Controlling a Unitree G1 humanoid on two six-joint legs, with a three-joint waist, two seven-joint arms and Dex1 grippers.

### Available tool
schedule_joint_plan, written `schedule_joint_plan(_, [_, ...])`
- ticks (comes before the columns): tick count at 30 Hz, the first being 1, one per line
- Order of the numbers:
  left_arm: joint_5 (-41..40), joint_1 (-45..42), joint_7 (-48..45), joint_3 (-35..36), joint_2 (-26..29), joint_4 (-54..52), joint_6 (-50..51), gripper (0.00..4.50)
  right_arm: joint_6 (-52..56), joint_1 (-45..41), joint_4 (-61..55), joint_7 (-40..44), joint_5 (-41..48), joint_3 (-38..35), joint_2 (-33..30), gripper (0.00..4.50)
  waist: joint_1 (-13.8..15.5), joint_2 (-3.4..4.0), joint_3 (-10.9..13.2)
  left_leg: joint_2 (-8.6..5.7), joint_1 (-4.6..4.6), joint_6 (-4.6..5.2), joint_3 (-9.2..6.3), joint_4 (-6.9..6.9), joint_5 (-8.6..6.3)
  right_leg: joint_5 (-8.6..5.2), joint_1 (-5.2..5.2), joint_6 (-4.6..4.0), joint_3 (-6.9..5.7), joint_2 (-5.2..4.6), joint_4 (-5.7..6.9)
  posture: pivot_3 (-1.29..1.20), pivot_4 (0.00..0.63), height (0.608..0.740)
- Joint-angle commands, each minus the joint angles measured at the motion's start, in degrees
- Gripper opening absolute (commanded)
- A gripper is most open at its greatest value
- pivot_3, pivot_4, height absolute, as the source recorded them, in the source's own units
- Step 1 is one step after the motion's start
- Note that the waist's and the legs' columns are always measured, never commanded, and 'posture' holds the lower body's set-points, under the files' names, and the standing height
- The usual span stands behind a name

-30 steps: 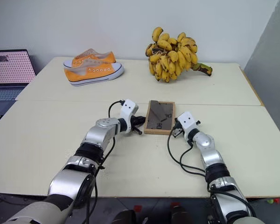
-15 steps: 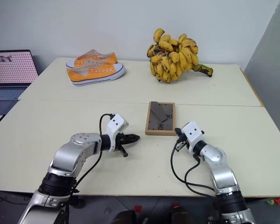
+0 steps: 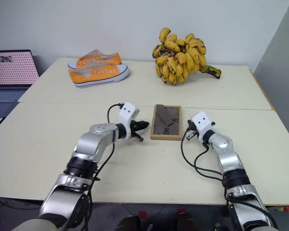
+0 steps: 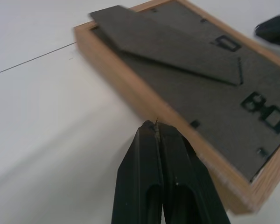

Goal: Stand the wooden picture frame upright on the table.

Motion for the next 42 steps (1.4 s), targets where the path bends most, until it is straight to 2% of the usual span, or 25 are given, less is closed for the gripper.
schedule_joint_plan(1, [-0.1, -0.3, -0.9, -2.2, -2.4, -2.4, -1.2, 0.06, -1.8, -0.3, -2.6, 0.3, 0.5, 1.0, 1.7, 0.00, 0.0, 0.00, 0.0, 0.00, 0.00, 0.00, 0.00, 0.01, 0.00, 0.00, 0.00, 0.00, 0.01, 0.00, 0.02, 0.00, 0.150, 0.740])
schedule_joint_plan(6, [-0.6, 1.8, -1.4, -2.8, -2.5, -6.2, 0.9, 0.06, -0.3, 1.3, -7.0, 0.5, 0.8, 1.6, 3.3, 0.00, 0.0, 0.00, 0.0, 0.00, 0.01, -0.01, -0.01, 0.02, 0.01, 0.00, 0.02, 0.00, 0.01, 0.00, 0.03, 0.00, 0.150, 0.740])
schedule_joint_plan(13, [-2.0, 5.0, -2.5, -1.0, 1.3, -13.0, 6.4, 0.06, 4.1, 6.2, -16.7, 1.5, 1.3, 1.9, 3.0, 0.00, -0.2, 0.00, 0.0, 0.02, 0.02, -0.01, -0.01, -0.02, 0.00, 0.00, -0.01, 0.00, 0.00, 0.01, 0.03, 0.00, 0.150, 0.740])
schedule_joint_plan(20, [-4.9, 10.8, -5.1, -0.3, 7.1, -26.0, 14.1, 0.06, 12.0, 14.3, -30.6, 3.2, 3.4, 1.2, 1.2, 0.00, -0.1, 0.00, 0.0, 0.03, 0.01, -0.01, -0.03, -0.02, 0.00, -0.01, -0.01, 0.01, -0.01, 0.01, 0.03, 0.00, 0.150, 0.740])
schedule_joint_plan(29, [-8.5, 14.6, -3.6, 1.2, 9.7, -34.2, 20.9, 0.06, 17.9, 23.4, -39.6, 2.7, 5.7, -1.1, -1.5, 0.00, 0.6, 0.00, 0.0, 0.02, 0.04, 0.00, -0.03, 0.00, 0.00, -0.01, 0.02, 0.02, 0.01, 0.01, 0.02, 0.00, 0.150, 0.740])
schedule_joint_plan(35, [-10.5, 15.7, -4.2, 3.6, 12.9, -33.2, 22.4, 0.06, 15.5, 22.9, -37.4, 2.7, 4.8, -2.9, -5.5, 0.00, 0.8, 0.00, 0.0, 0.02, 0.04, 0.00, -0.02, 0.00, 0.00, -0.02, 0.00, 0.03, 0.02, 0.02, 0.01, 0.00, 0.150, 0.740])
schedule_joint_plan(42, [-21.3, 10.5, -11.2, 11.6, 16.8, -23.7, 32.8, 0.06, 11.9, 18.6, -31.5, 5.6, 5.6, -5.8, -11.7, 0.00, 0.7, -0.01, 0.0, 0.02, 0.03, 0.01, 0.00, -0.01, -0.01, -0.02, -0.01, 0.03, 0.00, 0.02, 0.00, 0.00, 0.150, 0.740])
